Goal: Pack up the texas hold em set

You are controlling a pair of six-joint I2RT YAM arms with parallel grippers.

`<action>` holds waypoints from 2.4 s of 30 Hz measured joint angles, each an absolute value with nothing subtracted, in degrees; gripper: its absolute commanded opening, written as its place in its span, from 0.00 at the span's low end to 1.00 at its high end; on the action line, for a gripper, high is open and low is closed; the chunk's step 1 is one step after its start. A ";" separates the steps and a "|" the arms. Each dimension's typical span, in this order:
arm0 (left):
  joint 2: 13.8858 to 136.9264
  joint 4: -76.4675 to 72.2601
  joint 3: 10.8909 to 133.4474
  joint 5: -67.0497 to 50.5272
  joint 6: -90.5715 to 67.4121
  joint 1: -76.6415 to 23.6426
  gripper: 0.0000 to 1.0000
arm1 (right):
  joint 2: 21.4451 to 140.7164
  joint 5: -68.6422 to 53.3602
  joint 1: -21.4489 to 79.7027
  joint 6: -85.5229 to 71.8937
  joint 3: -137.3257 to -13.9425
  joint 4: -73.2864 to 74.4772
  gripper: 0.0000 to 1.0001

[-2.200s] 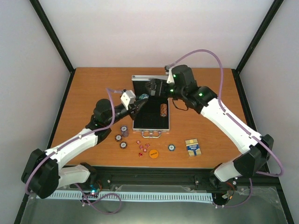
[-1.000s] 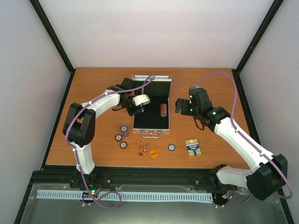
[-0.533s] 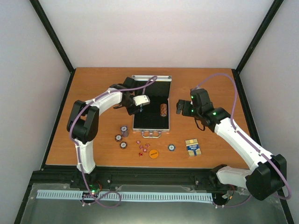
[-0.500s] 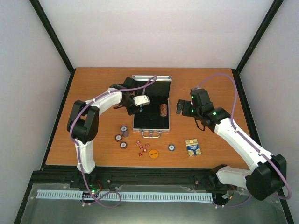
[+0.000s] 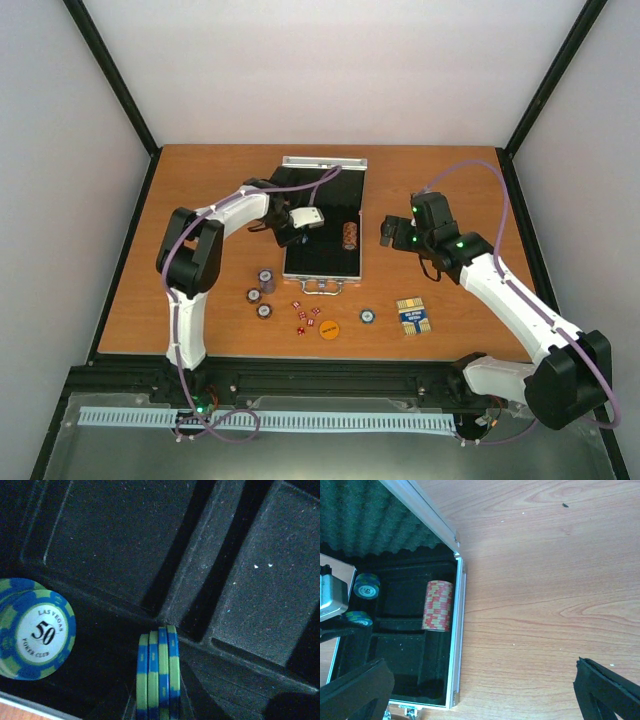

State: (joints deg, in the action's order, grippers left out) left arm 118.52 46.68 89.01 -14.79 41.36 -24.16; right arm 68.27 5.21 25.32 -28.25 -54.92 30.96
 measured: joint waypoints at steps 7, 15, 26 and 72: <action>119.57 46.96 89.67 -13.26 42.09 -24.10 0.01 | 68.29 4.19 24.38 -28.23 -54.02 30.17 1.00; 119.74 44.27 88.73 -9.15 43.44 -24.43 0.19 | 68.29 3.38 23.97 -28.21 -52.80 29.76 1.00; 118.87 38.72 85.62 -5.26 44.97 -25.67 0.34 | 68.29 2.46 23.49 -28.05 -51.79 29.65 1.00; 106.78 25.19 73.80 2.79 43.72 -27.18 0.74 | 68.75 -1.37 23.33 -27.20 -49.30 27.62 1.00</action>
